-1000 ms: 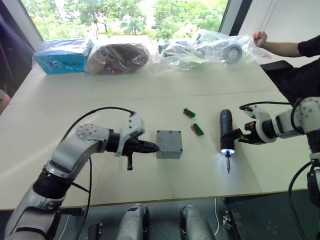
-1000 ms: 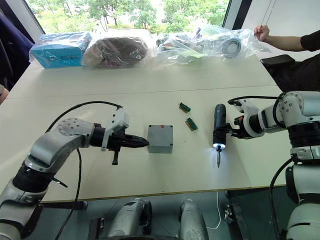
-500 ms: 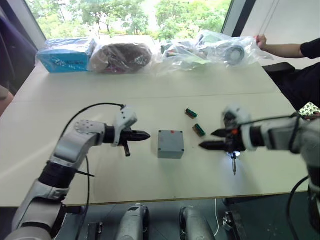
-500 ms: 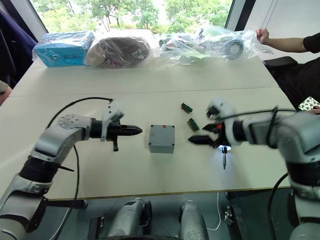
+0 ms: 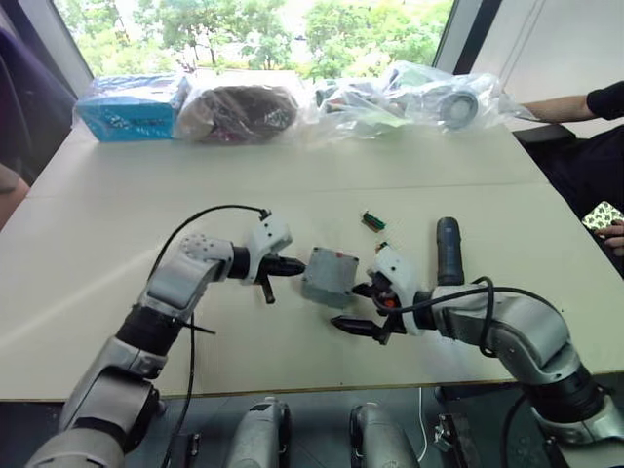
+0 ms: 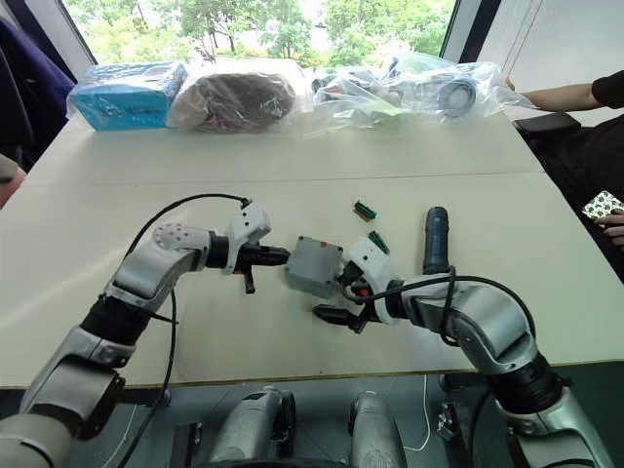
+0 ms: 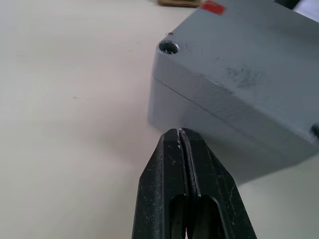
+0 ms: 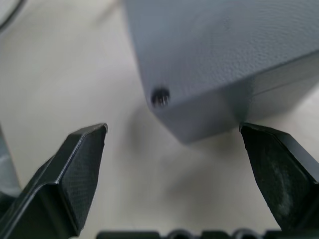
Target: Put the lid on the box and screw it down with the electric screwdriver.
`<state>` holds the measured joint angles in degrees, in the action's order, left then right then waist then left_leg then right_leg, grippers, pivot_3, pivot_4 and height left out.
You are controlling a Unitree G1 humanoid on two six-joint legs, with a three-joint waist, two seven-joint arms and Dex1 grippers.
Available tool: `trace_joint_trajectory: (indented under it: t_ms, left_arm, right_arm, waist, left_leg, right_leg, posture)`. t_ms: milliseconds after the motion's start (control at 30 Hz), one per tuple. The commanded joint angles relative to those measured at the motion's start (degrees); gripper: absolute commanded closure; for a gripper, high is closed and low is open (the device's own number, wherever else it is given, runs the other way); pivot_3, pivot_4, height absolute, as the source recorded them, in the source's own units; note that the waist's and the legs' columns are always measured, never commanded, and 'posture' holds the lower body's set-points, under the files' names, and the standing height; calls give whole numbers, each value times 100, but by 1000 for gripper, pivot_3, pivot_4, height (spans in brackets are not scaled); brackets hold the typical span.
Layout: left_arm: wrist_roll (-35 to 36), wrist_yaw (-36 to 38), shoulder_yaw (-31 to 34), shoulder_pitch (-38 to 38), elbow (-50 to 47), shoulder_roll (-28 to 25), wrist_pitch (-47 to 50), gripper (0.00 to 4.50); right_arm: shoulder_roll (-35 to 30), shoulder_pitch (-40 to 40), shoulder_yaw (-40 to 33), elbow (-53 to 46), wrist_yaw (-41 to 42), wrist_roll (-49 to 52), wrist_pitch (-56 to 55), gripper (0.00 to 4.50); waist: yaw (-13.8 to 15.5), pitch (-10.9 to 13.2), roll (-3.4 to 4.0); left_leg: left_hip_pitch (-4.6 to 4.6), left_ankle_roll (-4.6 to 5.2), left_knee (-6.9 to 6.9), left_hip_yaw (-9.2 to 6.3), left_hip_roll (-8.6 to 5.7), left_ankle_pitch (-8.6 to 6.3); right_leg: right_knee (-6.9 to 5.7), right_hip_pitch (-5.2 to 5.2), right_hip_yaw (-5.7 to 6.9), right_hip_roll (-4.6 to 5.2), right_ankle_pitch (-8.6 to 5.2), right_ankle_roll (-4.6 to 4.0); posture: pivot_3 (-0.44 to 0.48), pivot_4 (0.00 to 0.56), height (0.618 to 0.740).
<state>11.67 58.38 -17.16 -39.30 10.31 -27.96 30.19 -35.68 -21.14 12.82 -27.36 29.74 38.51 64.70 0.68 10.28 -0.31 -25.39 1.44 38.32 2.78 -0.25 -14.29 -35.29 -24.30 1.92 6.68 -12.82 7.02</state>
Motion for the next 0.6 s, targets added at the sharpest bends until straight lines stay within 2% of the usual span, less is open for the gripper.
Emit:
trace_joint_trajectory:
  t_ms: [33, 167, 267, 467, 600]
  left_arm:
    - [-233, -17, -10, -196, 329, 86, -495, 4500]
    - [-302, 52, 178, -42, 257, -203, -492, 4500]
    - [-308, 194, 211, 357, -145, -632, -386, 4500]
    - [152, 560, 223, 1191, -1426, -1079, 259, 4500]
    - [209, 450, 170, 1253, -1653, -913, 438, 4500]
  right_arm:
    - [-92, -92, -266, -603, -59, 94, 141, 93]
    - [-816, 29, -264, -1054, 174, -273, -134, 93]
    - [-1221, 23, -145, -959, 362, -709, -676, 93]
    - [-994, -237, 290, 8, 711, -1468, -1743, 93]
    - [-776, -307, 466, 348, 991, -1664, -2058, 93]
  waist:
    - [6, 0, 0]
    - [-1, 0, 0]
    - [-33, 0, 0]
    - [-48, -2, -1]
    - [17, -2, -1]
  left_leg:
    - [0, 0, 0, 0, 0, 0]
    - [-1, 0, 0, -1, 1, 0]
    - [2, 0, -1, 0, 2, 0]
    - [5, 0, -3, 1, 7, 0]
    - [3, 0, 0, 0, 5, 0]
  right_leg:
    - [0, 0, 0, 0, 0, 0]
    - [0, -1, 0, 1, 0, 0]
    - [-1, -1, 0, 1, 0, 0]
    - [-5, -3, -1, 0, 0, -1]
    - [-6, 0, -2, 1, -1, -1]
  posture:
    - [0, 150, 740]
    - [0, 150, 740]
    - [0, 150, 740]
    - [0, 150, 740]
    - [0, 150, 740]
